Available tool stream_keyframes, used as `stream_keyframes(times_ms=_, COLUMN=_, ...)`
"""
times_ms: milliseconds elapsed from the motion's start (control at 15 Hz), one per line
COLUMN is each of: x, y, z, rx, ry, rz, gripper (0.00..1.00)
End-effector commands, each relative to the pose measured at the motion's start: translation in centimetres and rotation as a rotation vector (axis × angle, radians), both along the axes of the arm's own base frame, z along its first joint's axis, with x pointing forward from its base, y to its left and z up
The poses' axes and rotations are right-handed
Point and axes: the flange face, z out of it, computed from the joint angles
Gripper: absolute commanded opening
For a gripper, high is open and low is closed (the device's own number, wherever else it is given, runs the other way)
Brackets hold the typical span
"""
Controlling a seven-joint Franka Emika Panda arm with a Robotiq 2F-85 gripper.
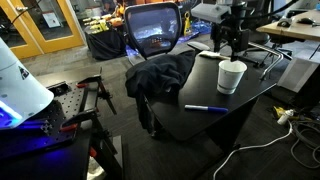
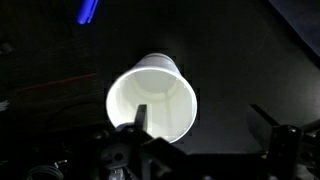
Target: Move the cup slightly to the left
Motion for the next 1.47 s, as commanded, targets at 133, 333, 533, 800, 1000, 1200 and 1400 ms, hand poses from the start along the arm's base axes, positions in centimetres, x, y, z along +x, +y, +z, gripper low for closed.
stream_keyframes(times_ms=133, x=1.7, y=-0.3, z=-1.8, rx=0.057, ry=0.027, rz=0.015, gripper=1.00)
stream_keyframes(times_ms=333, x=2.1, y=-0.5, z=-2.5, rx=0.072, ry=0.040, rz=0.003, gripper=0.75)
stream_keyframes(times_ms=533, x=2.4, y=-0.7, z=-2.7, rx=0.077, ry=0.045, rz=-0.004, gripper=0.57)
stream_keyframes(times_ms=800, x=2.7, y=-1.0, z=-2.7, rx=0.083, ry=0.045, rz=-0.009, gripper=0.28)
stream_keyframes(times_ms=1000, x=2.8, y=-1.1, z=-2.6, rx=0.083, ry=0.041, rz=-0.011, gripper=0.06)
stream_keyframes(times_ms=1200, x=2.9, y=-1.1, z=-2.4, rx=0.080, ry=0.041, rz=-0.012, gripper=0.00)
stream_keyframes(times_ms=1400, x=3.3, y=-0.3, z=-1.6, rx=0.064, ry=0.029, rz=0.005, gripper=0.01)
